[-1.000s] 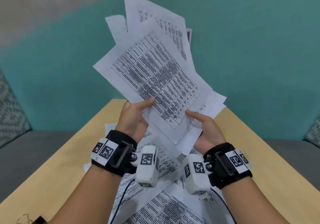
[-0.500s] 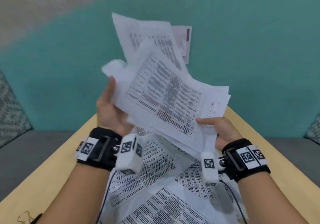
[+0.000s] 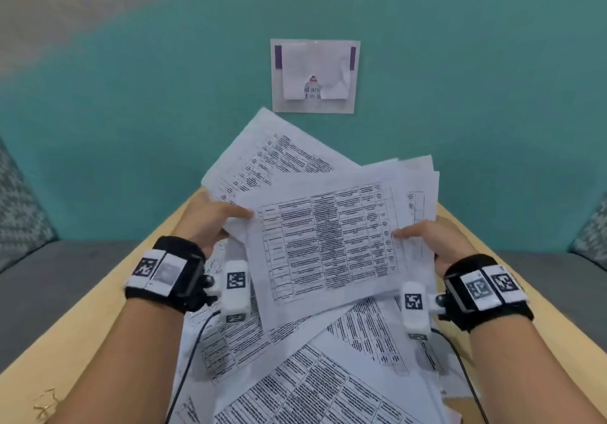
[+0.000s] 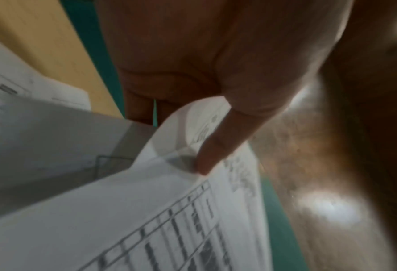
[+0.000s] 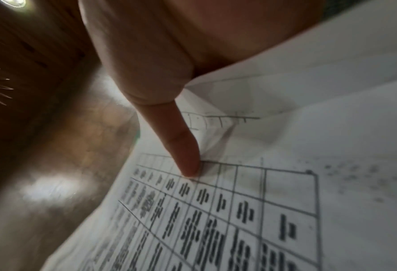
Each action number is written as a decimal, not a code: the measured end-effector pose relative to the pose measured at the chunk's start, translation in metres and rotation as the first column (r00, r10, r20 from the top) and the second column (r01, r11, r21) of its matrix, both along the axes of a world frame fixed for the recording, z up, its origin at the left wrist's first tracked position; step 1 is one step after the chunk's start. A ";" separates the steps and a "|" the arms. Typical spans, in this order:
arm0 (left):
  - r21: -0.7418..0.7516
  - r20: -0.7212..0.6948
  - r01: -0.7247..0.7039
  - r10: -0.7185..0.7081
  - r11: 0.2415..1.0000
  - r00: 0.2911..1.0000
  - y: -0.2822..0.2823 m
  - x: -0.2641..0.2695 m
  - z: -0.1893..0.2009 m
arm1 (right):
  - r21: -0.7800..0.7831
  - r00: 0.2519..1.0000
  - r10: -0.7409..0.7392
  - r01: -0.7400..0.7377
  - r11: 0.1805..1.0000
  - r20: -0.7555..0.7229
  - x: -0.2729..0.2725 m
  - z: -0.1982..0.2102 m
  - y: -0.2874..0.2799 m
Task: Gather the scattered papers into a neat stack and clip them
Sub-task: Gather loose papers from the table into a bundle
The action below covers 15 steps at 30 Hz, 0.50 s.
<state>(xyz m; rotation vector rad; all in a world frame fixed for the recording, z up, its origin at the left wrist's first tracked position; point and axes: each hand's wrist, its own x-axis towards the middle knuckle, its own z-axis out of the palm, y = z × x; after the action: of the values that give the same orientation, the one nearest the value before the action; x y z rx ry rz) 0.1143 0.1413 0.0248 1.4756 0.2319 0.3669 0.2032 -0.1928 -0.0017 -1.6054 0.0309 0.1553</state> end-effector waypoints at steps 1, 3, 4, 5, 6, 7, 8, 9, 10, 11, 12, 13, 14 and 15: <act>0.008 0.027 -0.050 0.050 0.999 0.998 -0.001 0.002 0.000 | 0.034 0.998 -0.029 0.027 0.999 0.052 -0.002 0.004 0.002; -0.029 0.115 -0.121 0.124 0.992 0.986 -0.002 0.004 0.003 | 0.145 0.981 -0.105 0.082 0.986 0.161 -0.002 0.009 0.007; -0.048 0.169 -0.138 0.144 0.989 0.975 -0.003 0.005 0.004 | 0.196 0.965 -0.158 0.117 0.974 0.211 -0.002 0.011 0.010; -0.055 0.215 -0.151 0.160 0.987 0.964 -0.003 0.005 0.006 | 0.235 0.947 -0.207 0.149 0.960 0.245 -0.001 0.011 0.013; -0.054 0.246 -0.164 0.172 0.985 0.954 -0.005 0.005 0.006 | 0.263 0.933 -0.235 0.164 0.951 0.271 0.001 0.011 0.016; -0.053 0.260 -0.182 0.190 0.982 0.947 -0.005 0.006 0.005 | 0.262 0.926 -0.245 0.170 0.950 0.289 0.002 0.009 0.019; -0.053 0.254 -0.196 0.203 0.979 0.946 -0.006 0.007 0.003 | 0.239 0.925 -0.234 0.165 0.957 0.298 0.004 0.005 0.020; -0.051 0.229 -0.202 0.208 0.978 0.951 -0.006 0.009 -0.001 | 0.198 0.930 -0.216 0.161 0.967 0.299 0.006 -0.001 0.021; -0.039 0.192 -0.202 0.205 0.979 0.960 -0.006 0.010 -0.006 | 0.159 0.937 -0.191 0.149 0.976 0.293 0.007 -0.006 0.021; -0.018 0.142 -0.197 0.197 0.980 0.970 -0.006 0.013 -0.011 | 0.124 0.943 -0.168 0.137 0.983 0.288 0.007 -0.011 0.020; 0.008 0.096 -0.192 0.191 0.981 0.977 -0.006 0.015 -0.017 | 0.102 0.946 -0.152 0.127 0.987 0.286 0.007 -0.015 0.020; 0.023 0.066 -0.196 0.194 0.980 0.979 -0.006 0.016 -0.022 | 0.093 0.950 -0.144 0.123 0.988 0.277 0.007 -0.017 0.019; 0.032 0.053 -0.208 0.206 0.978 0.977 -0.005 0.017 -0.024 | 0.095 0.952 -0.141 0.120 0.988 0.270 0.007 -0.017 0.018; 0.030 0.051 -0.221 0.219 0.975 0.974 -0.005 0.018 -0.025 | 0.097 0.955 -0.133 0.111 0.989 0.265 0.006 -0.016 0.018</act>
<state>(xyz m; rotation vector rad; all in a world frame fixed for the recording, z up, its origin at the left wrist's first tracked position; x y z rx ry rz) 0.1319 0.1359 0.0002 1.4785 0.3538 0.5869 0.2097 -0.1748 -0.0172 -1.5268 -0.0875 -0.1584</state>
